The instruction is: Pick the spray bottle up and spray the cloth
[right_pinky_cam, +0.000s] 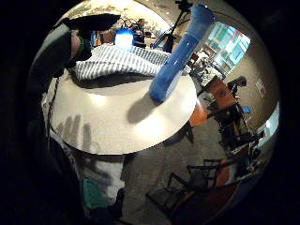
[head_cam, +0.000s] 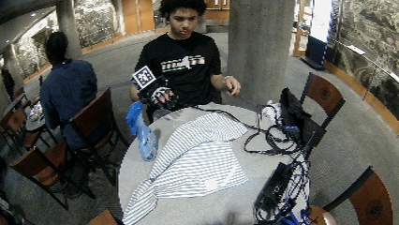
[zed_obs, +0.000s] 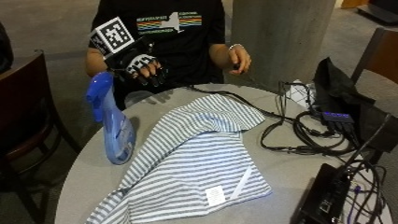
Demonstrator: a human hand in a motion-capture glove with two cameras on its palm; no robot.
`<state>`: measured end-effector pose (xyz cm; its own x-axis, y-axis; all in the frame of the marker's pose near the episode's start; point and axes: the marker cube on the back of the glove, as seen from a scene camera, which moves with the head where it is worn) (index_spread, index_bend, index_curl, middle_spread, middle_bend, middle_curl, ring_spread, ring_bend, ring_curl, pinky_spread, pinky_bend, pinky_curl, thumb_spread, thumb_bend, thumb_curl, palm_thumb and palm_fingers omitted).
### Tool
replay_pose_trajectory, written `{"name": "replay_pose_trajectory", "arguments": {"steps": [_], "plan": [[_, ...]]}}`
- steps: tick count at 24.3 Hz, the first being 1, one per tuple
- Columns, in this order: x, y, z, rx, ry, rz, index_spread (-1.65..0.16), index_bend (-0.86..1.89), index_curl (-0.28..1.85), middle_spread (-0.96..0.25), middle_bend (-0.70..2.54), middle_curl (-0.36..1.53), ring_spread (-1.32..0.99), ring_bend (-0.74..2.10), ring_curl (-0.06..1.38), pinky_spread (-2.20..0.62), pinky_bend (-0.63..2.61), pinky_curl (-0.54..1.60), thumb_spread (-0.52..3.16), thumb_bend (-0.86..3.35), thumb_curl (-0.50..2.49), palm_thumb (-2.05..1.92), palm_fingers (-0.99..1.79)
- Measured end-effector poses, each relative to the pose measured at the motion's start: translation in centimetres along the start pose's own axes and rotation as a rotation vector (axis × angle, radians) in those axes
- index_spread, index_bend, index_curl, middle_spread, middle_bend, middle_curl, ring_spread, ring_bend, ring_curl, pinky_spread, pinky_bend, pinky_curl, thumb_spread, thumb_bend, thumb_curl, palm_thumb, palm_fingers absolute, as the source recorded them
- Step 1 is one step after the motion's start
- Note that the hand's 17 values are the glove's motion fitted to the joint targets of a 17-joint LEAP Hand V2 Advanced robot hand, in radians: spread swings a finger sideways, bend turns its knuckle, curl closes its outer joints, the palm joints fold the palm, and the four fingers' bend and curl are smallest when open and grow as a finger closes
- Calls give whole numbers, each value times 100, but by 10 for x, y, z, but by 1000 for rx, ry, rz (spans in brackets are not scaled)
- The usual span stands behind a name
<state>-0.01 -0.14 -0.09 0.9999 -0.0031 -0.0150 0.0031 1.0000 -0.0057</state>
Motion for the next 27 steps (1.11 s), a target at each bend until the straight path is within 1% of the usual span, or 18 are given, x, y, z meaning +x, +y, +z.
{"name": "replay_pose_trajectory", "arguments": {"steps": [1,9,14,18,21,24,27], "plan": [[0,0,0,-4,5,-2,-10,38,12,-3,41,13,-6,40,12,6,18,4,36,38,13,59,114],[1,0,-1,-73,35,1,-16,38,27,-5,44,24,-10,42,24,10,15,13,71,36,21,68,108],[1,-6,2,-110,23,11,-18,36,31,-6,42,27,-11,41,27,11,14,15,82,33,25,71,107],[1,-8,5,-145,15,23,-20,31,32,-6,37,29,-11,37,28,13,17,17,91,29,26,70,98],[2,-8,5,-141,26,43,-22,25,32,-6,36,30,-10,36,29,14,17,19,96,26,27,70,94],[6,-5,1,-108,18,121,-26,15,31,-5,34,31,-9,35,29,15,19,20,99,24,28,70,88],[15,1,-7,-48,-25,281,-29,7,28,-5,33,32,-9,36,31,17,22,23,101,20,29,69,80]]}}
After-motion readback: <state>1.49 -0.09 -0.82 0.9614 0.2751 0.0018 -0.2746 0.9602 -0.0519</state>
